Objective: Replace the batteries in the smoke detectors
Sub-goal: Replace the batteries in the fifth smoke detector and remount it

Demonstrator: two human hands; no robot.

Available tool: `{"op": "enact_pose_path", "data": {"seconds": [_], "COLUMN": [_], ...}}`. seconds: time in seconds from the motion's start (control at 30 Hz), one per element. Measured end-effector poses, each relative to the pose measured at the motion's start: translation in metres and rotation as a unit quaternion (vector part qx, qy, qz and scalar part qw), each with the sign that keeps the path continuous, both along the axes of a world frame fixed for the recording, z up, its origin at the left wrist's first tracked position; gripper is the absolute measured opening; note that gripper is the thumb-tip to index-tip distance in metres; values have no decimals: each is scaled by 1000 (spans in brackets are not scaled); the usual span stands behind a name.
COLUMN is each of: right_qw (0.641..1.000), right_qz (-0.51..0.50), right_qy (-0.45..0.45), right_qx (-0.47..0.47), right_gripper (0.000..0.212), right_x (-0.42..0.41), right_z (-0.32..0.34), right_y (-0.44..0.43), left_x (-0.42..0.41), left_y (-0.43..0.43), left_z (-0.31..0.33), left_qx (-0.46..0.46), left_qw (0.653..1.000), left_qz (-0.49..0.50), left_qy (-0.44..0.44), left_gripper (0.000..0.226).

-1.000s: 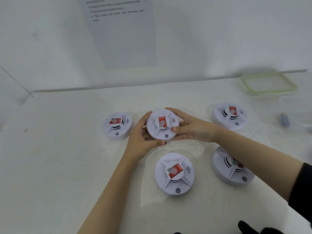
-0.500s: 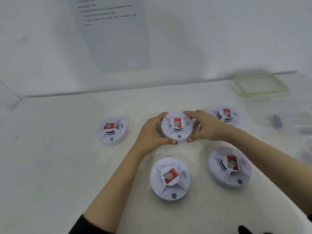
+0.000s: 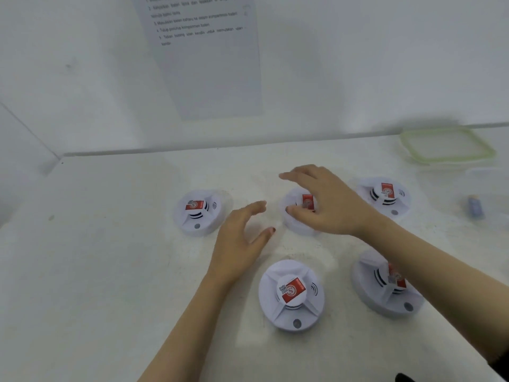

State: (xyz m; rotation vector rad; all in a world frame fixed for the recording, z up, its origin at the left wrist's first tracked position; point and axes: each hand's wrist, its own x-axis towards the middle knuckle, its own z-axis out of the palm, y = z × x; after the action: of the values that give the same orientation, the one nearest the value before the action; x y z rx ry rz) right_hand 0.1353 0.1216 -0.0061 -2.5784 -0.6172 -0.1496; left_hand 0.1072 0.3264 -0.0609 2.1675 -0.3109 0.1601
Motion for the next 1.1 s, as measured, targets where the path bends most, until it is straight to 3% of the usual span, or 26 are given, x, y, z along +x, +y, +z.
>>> {"op": "enact_pose_path", "data": {"seconds": [0.1, 0.2, 0.3, 0.43, 0.6, 0.7, 0.83, 0.97, 1.03, 1.1], "right_qw": [998, 991, 985, 977, 984, 973, 905, 795, 746, 729], "right_qz": [57, 99, 118, 133, 116, 80, 24, 80, 109, 132], "right_qy": [26, 84, 126, 167, 125, 166, 314, 444, 482, 484], "right_qx": [-20, -18, -22, 13, 59, 140, 285, 406, 446, 465], "right_gripper": [60, 65, 85, 110, 82, 61, 56, 63, 63, 63], "right_x": [15, 34, 48, 54, 47, 41, 33, 22, 16, 10], "right_z": [-9, -19, -21, -29, -31, -29, -17, -11, -8, -2], "right_y": [32, 67, 99, 131, 135, 127, 107, 89, 82, 76], "left_x": [-28, -49, -62, -66, -68, -67, -57, -40, -30, -22], "left_y": [33, 58, 67, 68, 70, 71, 68, 53, 46, 39], "left_z": [-9, -22, -24, -21, -18, -16, -7, 16, 28, 38], "left_qx": [58, 166, 208, 194, 108, 61, 19, -86, -125, -147], "left_qw": [992, 972, 966, 969, 977, 975, 980, 985, 985, 985], "left_qz": [98, 155, 153, 154, 183, 212, 192, 142, 106, 69], "left_qy": [-49, -65, -33, -11, 10, 21, 38, 54, 57, 52], "left_gripper": [29, 48, 54, 56, 41, 53, 80, 97, 102, 105]}}
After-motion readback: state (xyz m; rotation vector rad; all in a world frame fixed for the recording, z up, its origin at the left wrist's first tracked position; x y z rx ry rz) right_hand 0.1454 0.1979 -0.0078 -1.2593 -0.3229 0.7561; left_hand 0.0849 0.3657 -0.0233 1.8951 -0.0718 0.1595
